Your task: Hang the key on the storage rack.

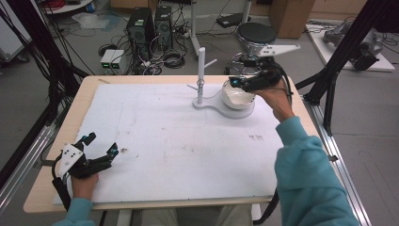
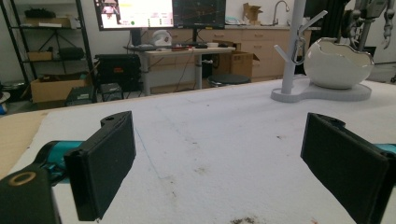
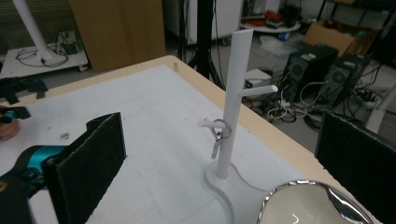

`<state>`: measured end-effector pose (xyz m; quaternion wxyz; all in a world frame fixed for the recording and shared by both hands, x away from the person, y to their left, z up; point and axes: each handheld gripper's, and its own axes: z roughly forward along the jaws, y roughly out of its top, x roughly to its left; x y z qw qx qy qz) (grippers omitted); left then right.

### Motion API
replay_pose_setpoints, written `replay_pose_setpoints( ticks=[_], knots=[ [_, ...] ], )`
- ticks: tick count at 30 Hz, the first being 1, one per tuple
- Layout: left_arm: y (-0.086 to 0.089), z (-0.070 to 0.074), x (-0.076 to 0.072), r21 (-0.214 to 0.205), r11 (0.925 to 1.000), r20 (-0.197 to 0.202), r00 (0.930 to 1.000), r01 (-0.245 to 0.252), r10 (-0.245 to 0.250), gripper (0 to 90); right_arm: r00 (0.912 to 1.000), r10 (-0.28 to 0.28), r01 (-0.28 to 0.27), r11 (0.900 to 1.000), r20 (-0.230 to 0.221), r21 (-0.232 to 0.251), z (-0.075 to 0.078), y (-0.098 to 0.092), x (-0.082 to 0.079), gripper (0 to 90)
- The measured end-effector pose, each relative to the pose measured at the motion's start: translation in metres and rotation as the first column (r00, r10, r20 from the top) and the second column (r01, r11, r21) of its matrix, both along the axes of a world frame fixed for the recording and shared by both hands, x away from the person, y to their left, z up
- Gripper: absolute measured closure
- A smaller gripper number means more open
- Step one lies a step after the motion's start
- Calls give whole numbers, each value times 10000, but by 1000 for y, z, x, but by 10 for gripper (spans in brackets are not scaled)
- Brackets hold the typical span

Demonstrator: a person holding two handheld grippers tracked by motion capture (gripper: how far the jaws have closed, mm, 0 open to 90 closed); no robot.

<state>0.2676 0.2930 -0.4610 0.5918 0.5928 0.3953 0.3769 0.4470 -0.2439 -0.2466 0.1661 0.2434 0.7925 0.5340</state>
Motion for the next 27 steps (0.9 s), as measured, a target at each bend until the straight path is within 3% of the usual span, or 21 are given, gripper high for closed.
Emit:
replay_pose_setpoints(
  ticks=[6,9,14,18,23,25,27],
  knots=[
    [1,0,0,-45,10000,26,10000,-13,13,106,9958,-304,294,9995,859,123,-17,-43,-49,11],
    [0,0,-1,-15,10000,52,10000,-6,6,106,9907,-749,700,9965,1131,467,-41,-63,-75,11],
    [0,0,-1,-8,10000,61,10000,-19,20,106,9859,-1220,1141,9908,1149,729,-81,-82,-103,11],
    [0,0,-1,-1,10000,57,10000,-26,26,106,9766,-1895,1710,9709,1015,1677,-117,-95,-120,11],
    [0,0,-1,-19,10000,103,9999,-48,48,105,9523,-2789,2413,9367,1239,2536,-154,-103,-136,11],
    [0,0,-1,14,10000,101,9999,-59,58,106,9441,-2983,2555,9311,1404,2605,-165,-105,-139,11],
    [0,0,-1,24,10000,102,9999,-58,57,106,9438,-2999,2586,9319,1393,2542,-173,-106,-141,11]
  ],
)
